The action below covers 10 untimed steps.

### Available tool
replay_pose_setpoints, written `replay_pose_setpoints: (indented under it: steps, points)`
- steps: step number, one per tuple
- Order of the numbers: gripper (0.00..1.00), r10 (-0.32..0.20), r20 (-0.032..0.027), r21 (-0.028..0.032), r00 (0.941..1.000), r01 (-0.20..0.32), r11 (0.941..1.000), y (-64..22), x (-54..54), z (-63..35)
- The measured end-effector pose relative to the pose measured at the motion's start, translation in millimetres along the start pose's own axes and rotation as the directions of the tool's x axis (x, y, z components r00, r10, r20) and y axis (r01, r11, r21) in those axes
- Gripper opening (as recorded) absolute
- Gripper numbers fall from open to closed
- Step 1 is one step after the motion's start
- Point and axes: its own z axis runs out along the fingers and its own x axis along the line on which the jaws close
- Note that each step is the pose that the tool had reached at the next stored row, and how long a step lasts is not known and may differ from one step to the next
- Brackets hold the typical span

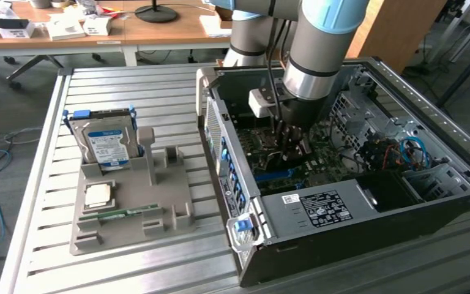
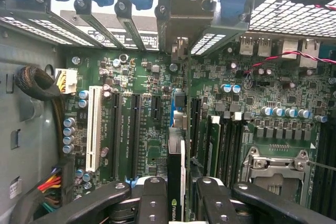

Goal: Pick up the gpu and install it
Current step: 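Insert the gpu into the slot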

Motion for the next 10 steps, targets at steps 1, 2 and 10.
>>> replay_pose_setpoints:
  steps: [1,2,10]
  points:
    - [0.26,0.000,0.0001,0.0001,1.0000,0.000,1.0000,0.0,0.0,0.0]
    - [0.26,0.000,0.0000,0.0000,1.0000,0.000,1.0000,0.0,0.0,0.0]
    - [0.26,0.000,0.0000,0.0001,1.0000,0.000,1.0000,0.0,0.0,0.8]
